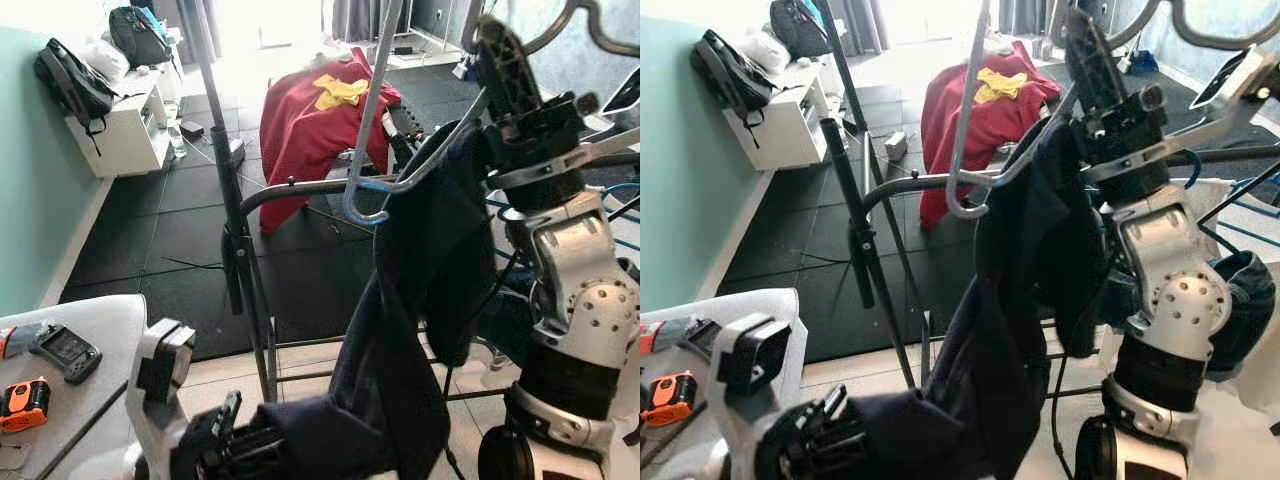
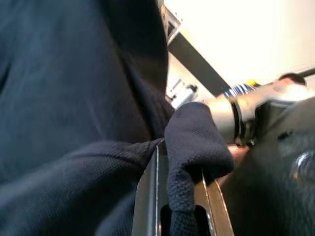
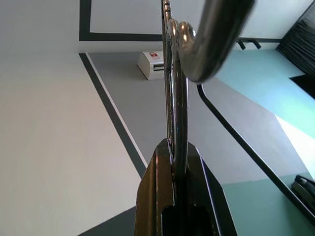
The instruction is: Hang hanger
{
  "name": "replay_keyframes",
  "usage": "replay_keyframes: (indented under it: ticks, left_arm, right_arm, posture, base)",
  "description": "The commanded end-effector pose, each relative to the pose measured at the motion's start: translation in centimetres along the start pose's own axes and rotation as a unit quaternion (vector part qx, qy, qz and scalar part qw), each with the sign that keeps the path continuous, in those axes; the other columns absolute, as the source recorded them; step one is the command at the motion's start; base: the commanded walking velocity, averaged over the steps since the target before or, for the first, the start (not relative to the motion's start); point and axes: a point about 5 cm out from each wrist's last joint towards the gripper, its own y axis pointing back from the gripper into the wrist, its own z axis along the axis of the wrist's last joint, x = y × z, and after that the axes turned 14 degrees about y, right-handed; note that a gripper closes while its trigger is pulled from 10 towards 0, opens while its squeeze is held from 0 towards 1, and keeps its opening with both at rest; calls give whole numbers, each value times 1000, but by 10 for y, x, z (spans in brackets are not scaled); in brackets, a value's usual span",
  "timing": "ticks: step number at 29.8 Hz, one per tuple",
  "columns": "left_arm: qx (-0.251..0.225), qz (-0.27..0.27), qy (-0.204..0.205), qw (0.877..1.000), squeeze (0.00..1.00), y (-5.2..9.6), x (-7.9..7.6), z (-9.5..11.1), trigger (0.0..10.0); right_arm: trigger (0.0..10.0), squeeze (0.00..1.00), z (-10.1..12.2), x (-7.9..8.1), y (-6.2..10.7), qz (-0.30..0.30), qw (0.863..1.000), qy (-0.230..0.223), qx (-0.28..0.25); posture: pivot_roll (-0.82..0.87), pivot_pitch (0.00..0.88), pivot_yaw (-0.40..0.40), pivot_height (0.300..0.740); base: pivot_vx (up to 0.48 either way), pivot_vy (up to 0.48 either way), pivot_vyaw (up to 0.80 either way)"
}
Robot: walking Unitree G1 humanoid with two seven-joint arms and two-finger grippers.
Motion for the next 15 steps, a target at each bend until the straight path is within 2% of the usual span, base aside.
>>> replay_keyframes:
  ticks: [1,2,3,4,5,6,8,10,11,12,13,15]
  left_arm:
    - [37,28,27,999,0,8,8,-17,0]
    - [37,28,27,999,0,8,8,-17,0]
    - [47,60,37,996,0,19,16,-25,0]
    - [47,60,37,996,0,19,16,-25,0]
    - [54,94,42,993,0,30,24,-31,0]
    - [54,94,42,993,0,30,24,-31,0]
    - [68,170,45,982,0,53,41,-40,0]
    - [68,170,45,982,0,53,41,-40,0]
    - [69,216,37,973,0,63,52,-43,0]
    - [69,216,37,973,0,63,52,-43,0]
    - [74,269,22,960,0,72,65,-44,0]
    - [74,269,22,960,0,72,65,-44,0]
  right_arm:
    - [0,0,10,2,-11,13,1000,15,-20]
    - [0,0,10,2,-11,13,1000,15,-20]
    - [0,0,15,2,-17,16,999,19,-27]
    - [0,0,15,2,-17,16,999,19,-27]
    - [0,0,19,1,-22,19,999,24,-33]
    - [0,0,19,1,-22,19,999,24,-33]
    - [0,0,28,0,-28,24,998,36,-46]
    - [0,0,28,0,-28,24,998,36,-46]
    - [0,0,32,1,-31,29,997,41,-50]
    - [0,0,32,1,-31,29,997,41,-50]
    - [0,0,35,1,-33,33,997,47,-54]
    - [0,0,35,1,-33,33,997,47,-54]
  posture:
    - [-160,37,49,736]
    - [-160,37,49,736]
    - [-160,34,49,736]
    - [-160,34,49,736]
    - [-154,32,48,736]
    - [-154,32,48,736]
    - [-152,32,51,736]
    - [-152,32,51,736]
    - [-152,30,49,736]
    - [-152,30,49,736]
    - [-153,28,49,736]
    - [-153,28,49,736]
  base:
    - [0,0,0]
    - [0,0,0]
    - [0,0,0]
    - [0,0,0]
    - [0,0,0]
    - [0,0,0]
    - [0,0,0]
    - [0,0,0]
    - [0,0,0]
    - [0,0,0]
    - [0,0,0]
    - [0,0,0]
